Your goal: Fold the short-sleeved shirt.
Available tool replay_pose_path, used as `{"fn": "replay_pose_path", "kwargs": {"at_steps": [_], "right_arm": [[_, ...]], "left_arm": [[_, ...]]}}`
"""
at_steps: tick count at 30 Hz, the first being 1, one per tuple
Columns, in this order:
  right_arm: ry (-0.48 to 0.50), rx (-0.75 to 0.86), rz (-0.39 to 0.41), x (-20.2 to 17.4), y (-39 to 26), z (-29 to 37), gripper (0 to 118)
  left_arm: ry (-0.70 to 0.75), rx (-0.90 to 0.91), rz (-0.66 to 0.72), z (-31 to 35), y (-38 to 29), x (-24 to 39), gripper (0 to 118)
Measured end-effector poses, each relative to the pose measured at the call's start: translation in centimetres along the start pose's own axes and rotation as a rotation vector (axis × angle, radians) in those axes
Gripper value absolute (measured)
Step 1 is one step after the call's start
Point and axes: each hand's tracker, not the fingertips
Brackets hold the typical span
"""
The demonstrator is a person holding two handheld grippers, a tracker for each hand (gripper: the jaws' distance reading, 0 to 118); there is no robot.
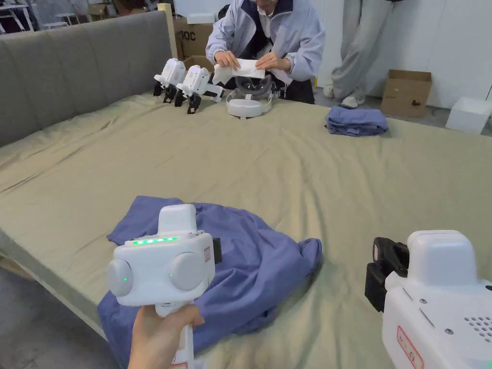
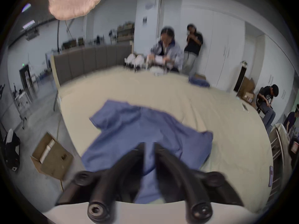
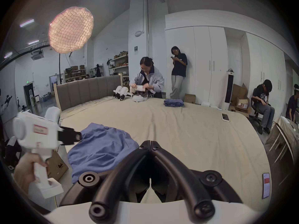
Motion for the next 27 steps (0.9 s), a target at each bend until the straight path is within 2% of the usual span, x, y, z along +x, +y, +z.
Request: {"fn": "replay_pose_path", "kwargs": {"at_steps": [1,2,3,6,7,9,11,13,14,15,16,18,22,24,27], "right_arm": [[-0.007,-0.012,0.002,0.2,-0.3,-0.3,0],[-0.015,-0.025,0.005,0.5,-0.5,-0.6,0],[-0.024,-0.037,0.006,0.7,-0.8,-0.9,0],[-0.05,-0.093,-0.018,1.8,-1.6,-2.3,0],[-0.05,-0.112,-0.027,2.1,-1.8,-2.7,0],[-0.062,-0.135,-0.036,2.7,-2.3,-3.4,0],[-0.07,-0.161,-0.036,3.2,-2.8,-4.1,0],[-0.081,-0.184,-0.035,3.6,-3.3,-4.6,0],[-0.083,-0.197,-0.036,3.8,-3.5,-4.8,0],[-0.084,-0.206,-0.04,4.0,-3.7,-5.0,0],[-0.084,-0.212,-0.047,4.1,-3.9,-5.1,0],[-0.085,-0.23,-0.068,4.3,-4.2,-5.3,0],[-0.08,-0.247,-0.094,4.5,-4.8,-5.1,0],[-0.082,-0.253,-0.094,4.7,-4.9,-4.7,0],[-0.093,-0.246,-0.109,5.6,-4.8,-3.7,0]], "left_arm": [[-0.006,-0.047,0.014,-1.7,-0.5,0.0,95],[0.009,-0.088,0.005,-3.1,-1.0,0.4,113],[-0.002,-0.11,0.001,-4.2,-1.5,0.7,117],[-0.045,-0.13,-0.01,-7.3,-1.7,1.4,117],[0.001,-0.18,-0.004,-8.5,-1.7,1.6,117],[-0.001,-0.202,0.005,-10.7,-1.9,1.8,117],[-0.006,-0.308,0.027,-13.3,-2.4,1.8,110],[0.03,-0.393,0.028,-15.5,-3.1,2.1,108],[0.102,-0.353,-0.037,-15.1,-3.1,2.4,105],[0.057,-0.328,-0.048,-14.9,-2.5,2.9,105],[0.063,-0.36,-0.04,-14.5,-2.0,2.8,96],[0.06,-0.362,0.005,-14.1,-1.5,2.2,70],[0.079,-0.344,0.093,-13.6,-1.3,0.5,7],[0.044,-0.363,0.192,-13.4,-1.2,-0.3,7],[0.065,-0.358,0.176,-12.7,-0.2,0.1,7]]}}
